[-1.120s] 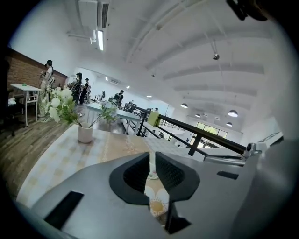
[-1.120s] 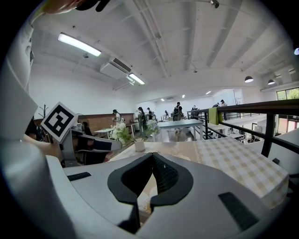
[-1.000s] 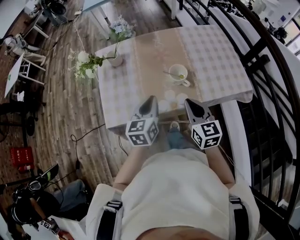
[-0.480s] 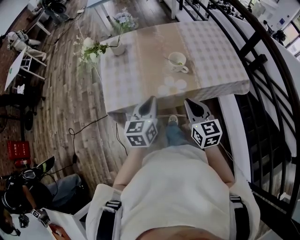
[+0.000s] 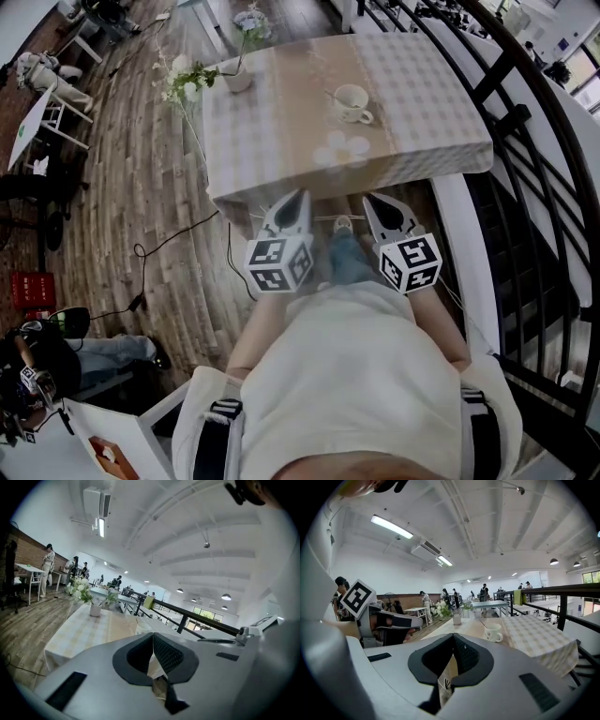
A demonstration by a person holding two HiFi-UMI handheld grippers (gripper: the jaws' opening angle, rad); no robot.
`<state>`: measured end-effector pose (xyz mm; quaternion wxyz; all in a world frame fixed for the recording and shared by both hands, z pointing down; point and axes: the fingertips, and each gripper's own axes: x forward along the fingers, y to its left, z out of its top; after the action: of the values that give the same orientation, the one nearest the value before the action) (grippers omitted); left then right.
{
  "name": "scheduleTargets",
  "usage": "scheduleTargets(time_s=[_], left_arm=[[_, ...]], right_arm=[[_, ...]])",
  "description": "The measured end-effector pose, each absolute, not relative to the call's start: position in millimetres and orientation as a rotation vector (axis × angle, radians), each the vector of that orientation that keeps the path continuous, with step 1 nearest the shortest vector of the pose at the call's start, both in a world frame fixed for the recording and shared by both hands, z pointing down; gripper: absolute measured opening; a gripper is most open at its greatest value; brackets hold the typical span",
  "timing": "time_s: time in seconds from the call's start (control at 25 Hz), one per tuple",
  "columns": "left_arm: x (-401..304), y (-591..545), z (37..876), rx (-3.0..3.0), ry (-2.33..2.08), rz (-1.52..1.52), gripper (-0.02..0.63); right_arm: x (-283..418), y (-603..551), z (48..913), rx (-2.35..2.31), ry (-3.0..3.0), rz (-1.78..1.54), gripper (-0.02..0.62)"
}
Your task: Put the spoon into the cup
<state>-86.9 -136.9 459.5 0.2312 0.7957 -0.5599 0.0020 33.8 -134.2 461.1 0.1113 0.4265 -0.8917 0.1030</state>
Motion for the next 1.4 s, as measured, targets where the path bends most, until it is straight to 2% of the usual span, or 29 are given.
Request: scheduleTargets(time_s=[0.52,1.4], left_arm=[[-75.7,-91.7,462.0,2.228,-1.51,0.05,0.005],[-81.0,-86.0,460.6,2.227,-1.494,0.027,0.005]], right_arm=[[39.4,-93.6,460.6,1.291,-2.616,0.296,0.0],[23.4,-87.1,458.9,1.259,-2.616,0.223,0.0]])
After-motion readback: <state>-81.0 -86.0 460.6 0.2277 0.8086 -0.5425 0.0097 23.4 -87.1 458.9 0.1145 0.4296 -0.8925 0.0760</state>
